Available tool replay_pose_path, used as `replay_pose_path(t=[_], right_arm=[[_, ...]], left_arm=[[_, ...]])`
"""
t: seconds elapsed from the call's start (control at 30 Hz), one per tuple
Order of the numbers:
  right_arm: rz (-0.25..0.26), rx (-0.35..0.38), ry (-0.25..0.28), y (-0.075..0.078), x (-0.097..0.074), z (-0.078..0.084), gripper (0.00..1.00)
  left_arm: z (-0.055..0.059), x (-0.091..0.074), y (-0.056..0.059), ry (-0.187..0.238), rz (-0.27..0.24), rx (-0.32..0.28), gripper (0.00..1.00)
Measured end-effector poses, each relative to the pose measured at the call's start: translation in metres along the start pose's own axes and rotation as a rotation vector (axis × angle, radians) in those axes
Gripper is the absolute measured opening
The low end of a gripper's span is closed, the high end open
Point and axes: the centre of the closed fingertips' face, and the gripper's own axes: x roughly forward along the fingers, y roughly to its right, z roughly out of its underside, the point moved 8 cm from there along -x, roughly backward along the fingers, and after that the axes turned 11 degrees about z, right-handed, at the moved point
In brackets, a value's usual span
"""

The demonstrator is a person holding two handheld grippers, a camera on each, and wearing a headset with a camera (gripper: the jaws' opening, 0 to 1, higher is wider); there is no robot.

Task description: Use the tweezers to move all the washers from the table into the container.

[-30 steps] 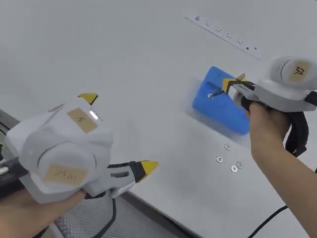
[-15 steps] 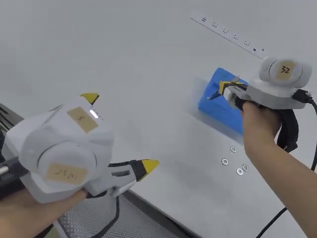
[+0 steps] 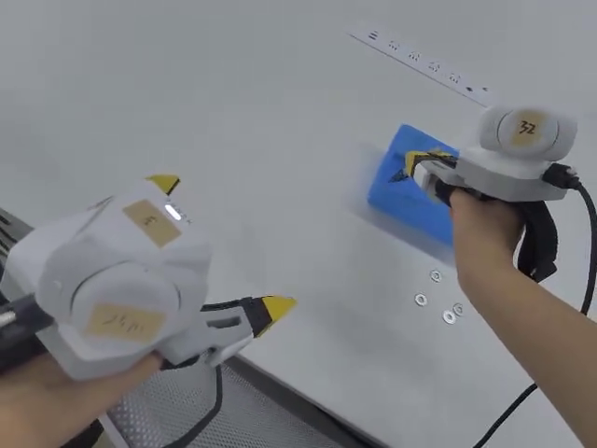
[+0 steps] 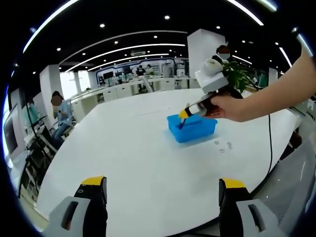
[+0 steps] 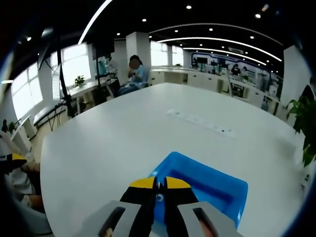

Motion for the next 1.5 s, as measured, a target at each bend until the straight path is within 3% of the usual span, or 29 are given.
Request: replay_pose_path(t=[0.13,0.43,0.7,0.77,0.9,1.07,1.5], right_arm=[[-0.004,-0.032,0.033,0.008,-0.02,-0.008,0.01],[-0.016,0.006,0.079,0.018,-0.068,-0.008,0.01],[-0.02,-0.035,0.063,0.022,-0.108,0.012,0.01],[-0.02,-0.028,0.027,0.024,-0.114,0.023,0.01],[-0.019,-0.04,-0.028,0.024,-0.12,0.048,0.01],[-0.033,-0.022,-0.074,0.024,-0.119,0.068,0.01],[-0.049,-0.046,-0.153,0.026,-0.11,0.089,0.01]], left_arm=[[0.001,0.002,0.0,-0.003,0.007,-0.003,0.97],[-0.003,0.001,0.001,0.007,0.011,0.017,0.97],[-0.006,-0.001,0.006,0.006,0.019,0.039,0.97],[-0.006,-0.001,0.007,0.006,0.016,0.038,0.97],[-0.007,-0.002,0.008,0.01,0.015,0.036,0.96],[-0.006,-0.002,0.009,0.001,0.009,0.042,0.96],[-0.011,-0.004,0.009,0.004,0.001,0.044,0.96]])
